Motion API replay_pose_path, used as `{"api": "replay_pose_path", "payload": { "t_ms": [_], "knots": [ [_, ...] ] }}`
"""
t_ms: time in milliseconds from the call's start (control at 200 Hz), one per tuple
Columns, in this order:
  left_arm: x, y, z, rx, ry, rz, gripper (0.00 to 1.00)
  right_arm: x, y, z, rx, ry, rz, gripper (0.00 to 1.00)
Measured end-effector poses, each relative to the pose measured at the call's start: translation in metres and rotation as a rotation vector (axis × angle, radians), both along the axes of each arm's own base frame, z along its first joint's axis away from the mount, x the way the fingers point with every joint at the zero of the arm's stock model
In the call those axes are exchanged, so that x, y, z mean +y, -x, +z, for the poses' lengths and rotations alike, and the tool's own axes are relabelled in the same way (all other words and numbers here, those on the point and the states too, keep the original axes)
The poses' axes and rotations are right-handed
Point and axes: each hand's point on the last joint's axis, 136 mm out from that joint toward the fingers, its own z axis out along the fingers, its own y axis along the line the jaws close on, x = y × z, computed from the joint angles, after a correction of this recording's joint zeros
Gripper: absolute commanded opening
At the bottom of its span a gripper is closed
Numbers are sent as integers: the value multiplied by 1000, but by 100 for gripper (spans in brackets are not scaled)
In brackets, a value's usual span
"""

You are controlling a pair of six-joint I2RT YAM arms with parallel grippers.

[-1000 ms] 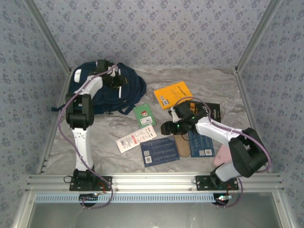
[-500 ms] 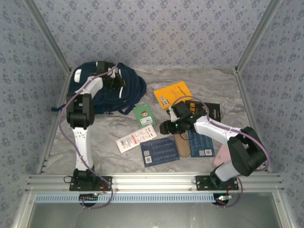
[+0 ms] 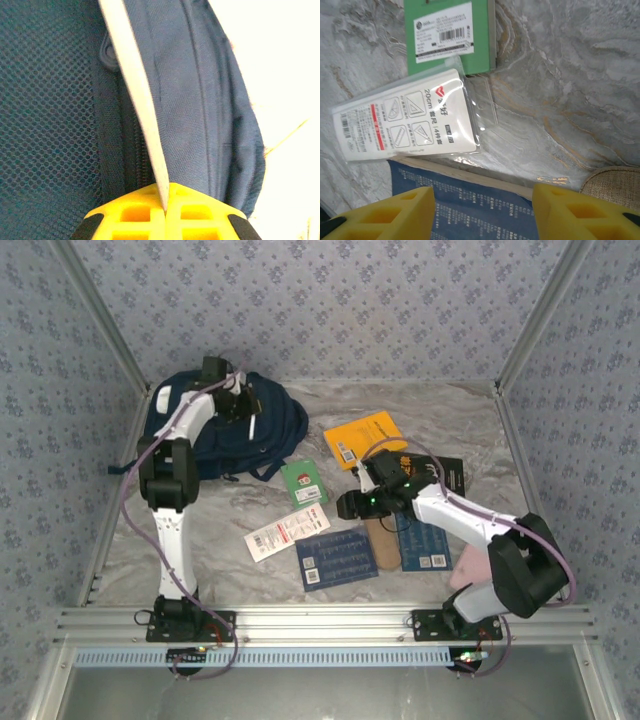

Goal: Pack books, pencil case, and school supplies into a backpack

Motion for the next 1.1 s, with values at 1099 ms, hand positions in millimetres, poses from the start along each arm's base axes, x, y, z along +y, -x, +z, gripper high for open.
{"api": "replay_pose_path", "payload": {
  "t_ms": [1099],
  "knots": [
    [-100,185,131,-52,135,-306,0,11,-31,181,-162,-262,-209,59]
  ]
}}
